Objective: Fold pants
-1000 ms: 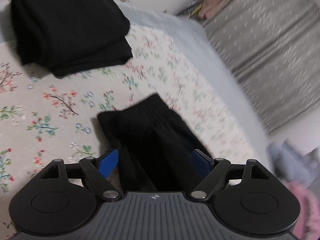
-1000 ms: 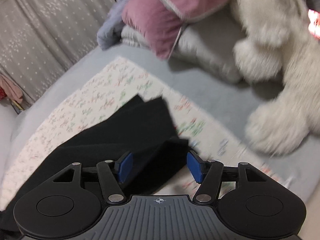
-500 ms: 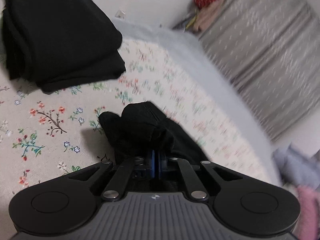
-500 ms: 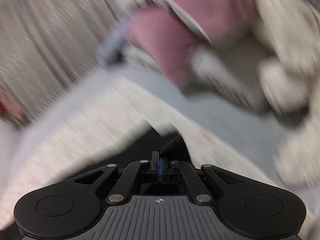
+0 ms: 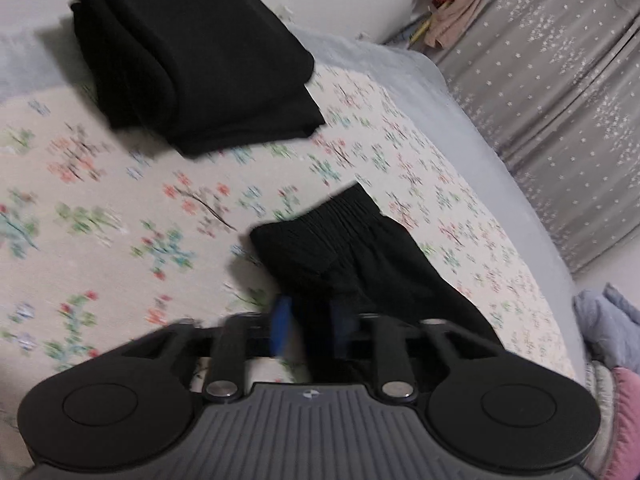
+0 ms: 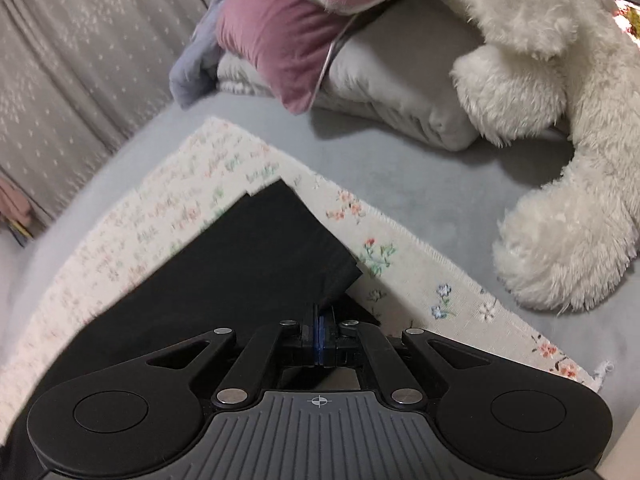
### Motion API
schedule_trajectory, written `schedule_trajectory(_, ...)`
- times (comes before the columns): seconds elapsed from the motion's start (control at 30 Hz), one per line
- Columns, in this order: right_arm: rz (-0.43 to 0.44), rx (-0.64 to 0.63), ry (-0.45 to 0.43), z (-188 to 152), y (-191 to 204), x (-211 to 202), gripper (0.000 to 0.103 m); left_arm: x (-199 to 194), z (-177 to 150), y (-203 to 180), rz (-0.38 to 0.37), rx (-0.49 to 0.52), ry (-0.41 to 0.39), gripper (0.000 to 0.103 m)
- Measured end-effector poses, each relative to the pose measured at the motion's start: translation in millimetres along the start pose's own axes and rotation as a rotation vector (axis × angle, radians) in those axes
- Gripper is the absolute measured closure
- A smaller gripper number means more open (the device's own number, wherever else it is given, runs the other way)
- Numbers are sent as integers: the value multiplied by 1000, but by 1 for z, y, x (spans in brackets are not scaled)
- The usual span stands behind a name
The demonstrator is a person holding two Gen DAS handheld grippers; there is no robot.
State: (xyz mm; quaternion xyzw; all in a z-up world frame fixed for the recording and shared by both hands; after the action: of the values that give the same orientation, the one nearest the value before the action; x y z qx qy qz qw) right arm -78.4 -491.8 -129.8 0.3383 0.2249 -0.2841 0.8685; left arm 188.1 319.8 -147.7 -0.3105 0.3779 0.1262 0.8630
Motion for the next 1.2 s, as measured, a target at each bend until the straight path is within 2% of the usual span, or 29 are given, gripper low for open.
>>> schedule_trajectory(0.03,-2,3,26,-1,-1,4,98,0,0,1,1,11,2,49)
schedule_trajectory(0.07,4,13,52,-2,1,8,94,2,-1,2,-11,16,18,46)
schedule_trajectory(0.13,1,37,88,-2,-2,10,93,7,-3,5,-51,-25,68,37)
schedule_trajectory(0.2,-1,56,81,-3,-3,9,92,10,-3,9,-83,-105,86,32)
schedule_trajectory(0.3,24,91,72,-4,-5,6,91,13,-3,5,-93,-135,94,21)
schedule_trajectory(0.4,66,158,119,-6,-9,7,88,26,-8,-8,-74,-130,139,20)
schedule_trajectory(0.47,103,209,179,-11,-7,12,79,33,-9,-15,-37,-128,143,21)
schedule_trajectory(0.5,97,211,203,-13,-3,13,70,37,-9,-19,-27,-124,135,25)
schedule_trajectory(0.53,86,202,214,-14,2,14,63,41,-8,-22,-27,-113,129,42)
schedule_trajectory(0.57,82,192,217,-16,5,14,60,44,-8,-25,-24,-97,126,54)
schedule_trajectory(0.6,73,186,217,-18,8,13,56,47,-8,-27,-18,-83,125,81)
schedule_trajectory(0.63,54,183,216,-21,9,14,56,48,-7,-26,-8,-77,122,89)
schedule_trajectory(0.73,24,247,190,-24,-1,12,57,44,-4,-19,-43,-148,107,95)
schedule_trajectory(0.87,80,474,142,-24,-29,12,56,28,1,-15,-108,-175,64,96)
schedule_trajectory(0.93,118,545,115,-23,-34,18,56,21,4,-15,-136,-178,30,97)
schedule_trajectory(0.97,119,528,112,-21,-30,24,60,19,5,-14,-151,-183,18,97)
schedule_trajectory(1.03,67,411,114,-16,-14,33,89,18,7,-13,-185,-207,7,97)
schedule_trajectory(1.07,27,330,112,-15,-4,38,96,17,7,-12,-199,-216,6,97)
schedule_trajectory(1.13,27,269,96,-10,9,41,101,17,8,-16,-218,-206,-11,97)
schedule_trajectory(1.2,78,258,39,1,18,36,101,12,14,-25,-293,-205,-53,98)
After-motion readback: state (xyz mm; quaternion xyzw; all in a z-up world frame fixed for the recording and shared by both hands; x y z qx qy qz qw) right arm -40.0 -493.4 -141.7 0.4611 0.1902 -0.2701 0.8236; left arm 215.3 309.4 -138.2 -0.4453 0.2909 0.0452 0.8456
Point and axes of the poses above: each gripper's, at about its wrist camera, not at the fingertips, and x roughly the way its jaws point, y to its left, z to its top, the point moved 4 cm from there along x, roughly the way its jaws point, and after that the axes turned 3 degrees about z, right-handed, at the moved point
